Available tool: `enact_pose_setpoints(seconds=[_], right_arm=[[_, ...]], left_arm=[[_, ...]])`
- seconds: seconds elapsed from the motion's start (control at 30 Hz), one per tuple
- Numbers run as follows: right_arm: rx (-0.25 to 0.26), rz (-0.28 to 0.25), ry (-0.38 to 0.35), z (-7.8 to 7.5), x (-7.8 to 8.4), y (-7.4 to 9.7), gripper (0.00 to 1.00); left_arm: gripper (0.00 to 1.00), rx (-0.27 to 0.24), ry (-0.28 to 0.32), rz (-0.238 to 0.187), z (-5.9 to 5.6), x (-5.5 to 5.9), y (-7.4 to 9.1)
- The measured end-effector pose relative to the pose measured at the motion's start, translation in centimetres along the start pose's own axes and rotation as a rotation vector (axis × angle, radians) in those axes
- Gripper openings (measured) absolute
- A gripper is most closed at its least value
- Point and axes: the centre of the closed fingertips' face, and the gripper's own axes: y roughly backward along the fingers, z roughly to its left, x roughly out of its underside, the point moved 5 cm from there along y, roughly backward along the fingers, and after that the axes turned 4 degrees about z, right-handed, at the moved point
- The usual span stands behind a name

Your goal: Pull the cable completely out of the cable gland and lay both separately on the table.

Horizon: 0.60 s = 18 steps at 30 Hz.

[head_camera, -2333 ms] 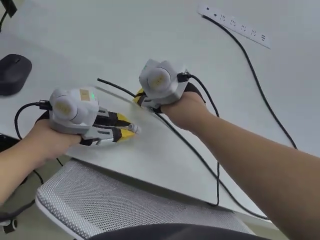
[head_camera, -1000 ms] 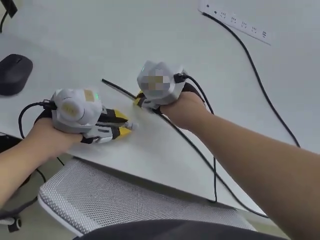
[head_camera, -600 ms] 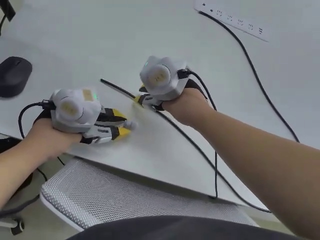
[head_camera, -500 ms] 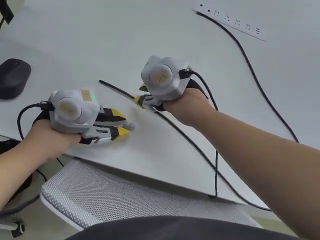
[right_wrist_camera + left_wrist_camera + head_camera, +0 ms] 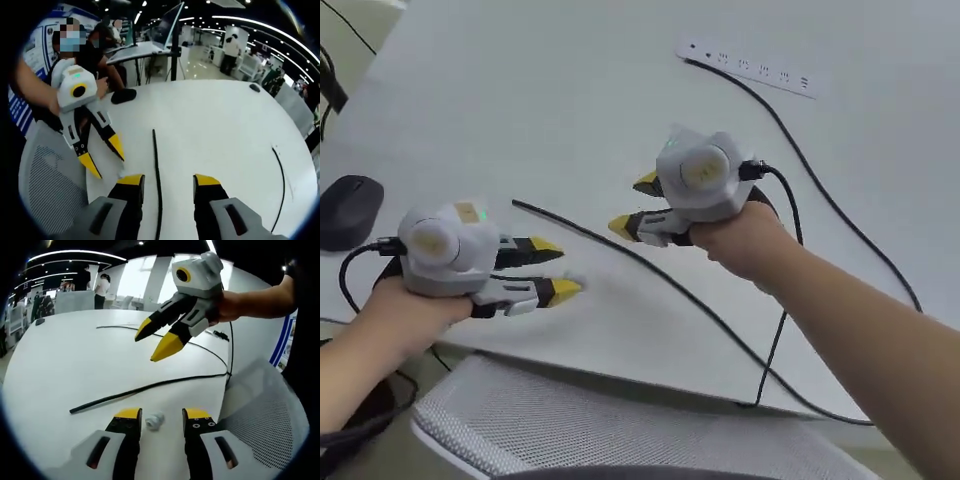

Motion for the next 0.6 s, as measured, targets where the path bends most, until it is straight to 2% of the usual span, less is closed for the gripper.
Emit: enact_pose_setpoints(seconds=[0.03,0.1,0.13,0.17,0.3,0.37,0.6], right_arm=[[0.000,-0.008,-0.007,0.0,0.1,0.5,0.39],[0.002,-0.026,-0.045,0.2,0.5,1.5,0.41],[-0.001,-0.045,-0.053,0.0,0.9,1.9,0.43],[-0.001,-0.051,-0.057,0.1,1.0,2.1,0.45],[-0.006,-0.113,-0.097,0.6,1.3,4.7,0.53],[-0.001,-0.153,-0.098,0.8,1.6,6.1,0.55],[0.008,-0.254,-0.189,2.2,3.2,10.2,0.64]], left_arm=[[0.36,0.003,0.005,-0.004,-0.1,-0.2,0.2],[0.45,0.029,0.044,-0.051,-0.7,-1.2,0.5],[0.48,0.026,0.041,-0.060,-0.7,-1.5,0.7],[0.49,0.023,0.039,-0.053,-0.8,-1.9,1.0],[0.50,0.022,0.031,-0.057,-1.2,-3.0,1.7],[0.52,0.021,0.030,-0.061,-1.4,-3.4,2.0],[0.62,0.008,0.036,-0.084,-2.0,-4.6,3.4]])
